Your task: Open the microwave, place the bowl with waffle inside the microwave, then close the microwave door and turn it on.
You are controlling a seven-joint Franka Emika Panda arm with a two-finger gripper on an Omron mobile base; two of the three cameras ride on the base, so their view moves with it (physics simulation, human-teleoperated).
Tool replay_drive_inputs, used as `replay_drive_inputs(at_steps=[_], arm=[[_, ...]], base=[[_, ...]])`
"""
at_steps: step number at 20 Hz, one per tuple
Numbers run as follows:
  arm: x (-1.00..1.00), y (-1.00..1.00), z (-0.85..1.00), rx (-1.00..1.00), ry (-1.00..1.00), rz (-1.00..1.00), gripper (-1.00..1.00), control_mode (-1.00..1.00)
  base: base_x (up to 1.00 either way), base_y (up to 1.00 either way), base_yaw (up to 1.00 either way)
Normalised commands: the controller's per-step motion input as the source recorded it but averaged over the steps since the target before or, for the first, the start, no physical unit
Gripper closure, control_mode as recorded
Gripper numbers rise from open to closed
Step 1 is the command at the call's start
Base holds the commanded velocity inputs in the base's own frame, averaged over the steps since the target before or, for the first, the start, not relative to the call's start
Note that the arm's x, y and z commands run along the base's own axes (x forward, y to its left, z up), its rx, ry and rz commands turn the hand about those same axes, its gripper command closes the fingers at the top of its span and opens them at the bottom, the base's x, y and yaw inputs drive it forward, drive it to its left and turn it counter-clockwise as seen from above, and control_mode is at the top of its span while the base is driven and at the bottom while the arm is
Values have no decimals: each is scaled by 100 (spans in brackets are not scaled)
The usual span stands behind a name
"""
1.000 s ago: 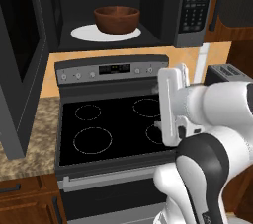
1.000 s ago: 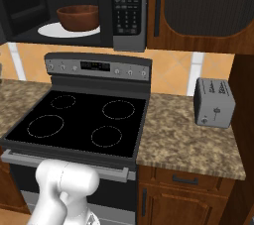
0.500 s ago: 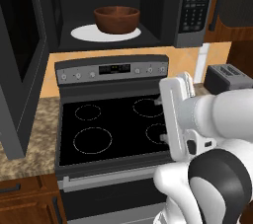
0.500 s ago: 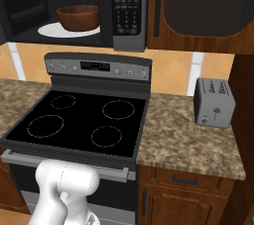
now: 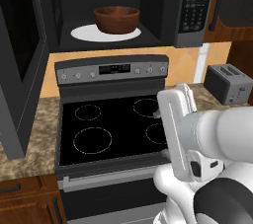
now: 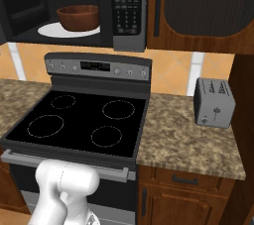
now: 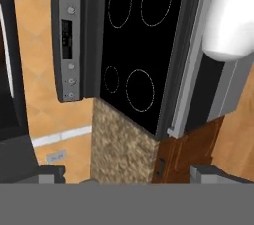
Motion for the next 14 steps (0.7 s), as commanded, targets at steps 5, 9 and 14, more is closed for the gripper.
replay_drive_inputs(at_steps=[5, 9, 14], arm=[[-32, 54, -52, 0, -29, 5, -100, -100], [-41, 99, -47, 5, -32, 0, -100, -100], [-39, 97, -61, 15, -44, 0, -100, -100]], base=[[0, 0, 0], [0, 0, 0], [0, 0, 0]])
